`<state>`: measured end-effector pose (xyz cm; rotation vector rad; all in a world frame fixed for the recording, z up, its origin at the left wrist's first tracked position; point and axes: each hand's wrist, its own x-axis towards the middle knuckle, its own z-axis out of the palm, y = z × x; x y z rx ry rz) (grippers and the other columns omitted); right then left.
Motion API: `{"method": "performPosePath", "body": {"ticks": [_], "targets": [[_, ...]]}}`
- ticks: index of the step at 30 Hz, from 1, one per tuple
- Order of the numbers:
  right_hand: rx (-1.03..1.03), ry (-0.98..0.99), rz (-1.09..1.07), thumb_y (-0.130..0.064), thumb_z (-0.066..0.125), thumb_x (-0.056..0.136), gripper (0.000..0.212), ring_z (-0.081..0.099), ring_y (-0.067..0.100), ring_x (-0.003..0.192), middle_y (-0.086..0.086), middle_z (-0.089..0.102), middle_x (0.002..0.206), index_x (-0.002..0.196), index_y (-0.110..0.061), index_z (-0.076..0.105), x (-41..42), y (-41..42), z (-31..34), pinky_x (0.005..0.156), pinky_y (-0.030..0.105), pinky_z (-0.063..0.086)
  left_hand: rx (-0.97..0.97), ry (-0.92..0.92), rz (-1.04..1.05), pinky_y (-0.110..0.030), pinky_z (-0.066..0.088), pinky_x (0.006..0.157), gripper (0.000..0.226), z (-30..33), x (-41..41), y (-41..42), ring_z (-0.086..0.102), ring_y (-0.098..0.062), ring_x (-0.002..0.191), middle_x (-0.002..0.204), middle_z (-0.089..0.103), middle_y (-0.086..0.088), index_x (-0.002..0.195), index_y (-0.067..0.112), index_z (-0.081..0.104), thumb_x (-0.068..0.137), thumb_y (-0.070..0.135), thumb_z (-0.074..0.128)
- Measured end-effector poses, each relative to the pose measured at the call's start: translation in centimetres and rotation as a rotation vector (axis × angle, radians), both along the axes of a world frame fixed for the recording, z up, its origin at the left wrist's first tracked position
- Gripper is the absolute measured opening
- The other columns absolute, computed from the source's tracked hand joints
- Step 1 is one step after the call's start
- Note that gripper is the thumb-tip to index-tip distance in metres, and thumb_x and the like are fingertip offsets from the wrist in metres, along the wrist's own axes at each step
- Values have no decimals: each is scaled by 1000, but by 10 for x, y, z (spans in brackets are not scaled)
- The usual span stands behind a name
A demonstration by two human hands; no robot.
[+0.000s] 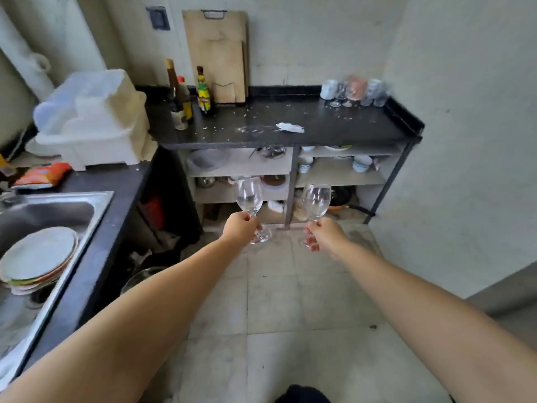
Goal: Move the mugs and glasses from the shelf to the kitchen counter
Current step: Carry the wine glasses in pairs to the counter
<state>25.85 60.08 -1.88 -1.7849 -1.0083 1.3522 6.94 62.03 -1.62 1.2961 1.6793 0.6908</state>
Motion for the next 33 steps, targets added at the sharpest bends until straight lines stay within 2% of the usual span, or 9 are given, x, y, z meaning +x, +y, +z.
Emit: {"method": "performPosePath", "body": {"ticks": [3, 6, 8, 11, 14, 18, 22, 25, 33], "targets": [[11, -21, -71, -9, 39, 101, 12, 52, 15, 55, 4, 51, 76, 94, -8, 49, 43, 20, 0, 34, 19, 43, -7, 4, -78, -16, 41, 42, 22, -7, 44, 29, 52, -7, 36, 60, 57, -1, 71, 5, 58, 90, 7, 46], [22, -21, -132, -9, 39, 100, 11, 51, 15, 55, 2, 49, 73, 97, -7, 49, 85, 50, -1, 30, 14, 41, -8, 22, -132, -27, 43, 57, 20, -13, 88, 63, 50, -16, 50, 62, 56, -6, 76, 2, 62, 88, 9, 48], [27, -22, -141, -8, 38, 101, 11, 50, 14, 55, 2, 49, 73, 96, -8, 49, 115, 73, -2, 30, 15, 41, -17, 31, -156, -26, 41, 53, 20, -15, 119, 90, 50, -15, 53, 61, 55, -4, 80, 2, 64, 89, 10, 48], [18, -29, -140, -10, 39, 101, 19, 52, 15, 55, 3, 52, 76, 84, -11, 48, 168, 111, -1, 32, 17, 43, -18, 9, -156, -26, 41, 54, 24, -14, 169, 134, 51, -16, 54, 73, 61, -7, 70, 9, 59, 91, 11, 48], [25, -51, -142, -10, 40, 100, 18, 54, 15, 55, 4, 54, 78, 84, -11, 49, 225, 152, 3, 40, 22, 44, -21, -11, -129, -28, 41, 58, 28, -12, 225, 178, 51, -22, 55, 67, 57, -10, 62, 11, 56, 89, 9, 49], [9, -52, -194, -10, 43, 98, 10, 55, 14, 52, 3, 54, 76, 96, -5, 51, 290, 206, 5, 39, 22, 46, -43, -84, -83, -24, 40, 50, 31, -9, 284, 228, 52, -11, 43, 69, 60, -8, 62, 12, 56, 92, 11, 47], [-14, -19, -225, -9, 41, 99, 10, 53, 14, 50, 6, 52, 77, 98, -4, 50, 327, 259, 1, 33, 16, 42, -69, -128, -88, -20, 41, 42, 23, -8, 321, 273, 47, -14, 51, 71, 59, -6, 74, 4, 58, 93, 7, 46], [-30, -34, -226, -10, 40, 100, 12, 55, 14, 53, 9, 54, 78, 97, -4, 50, 345, 308, -2, 35, 18, 43, -81, -134, -77, -20, 39, 44, 27, -12, 340, 323, 49, -12, 45, 80, 62, -8, 67, 8, 56, 92, 7, 46], [45, -48, -274, -11, 44, 99, 14, 54, 12, 56, 4, 55, 77, 90, -7, 54, 392, 451, 8, 42, 21, 48, -74, -130, -64, -21, 37, 42, 33, -12, 377, 485, 48, -11, 41, 62, 57, -3, 61, 10, 58, 92, 8, 47]]}}
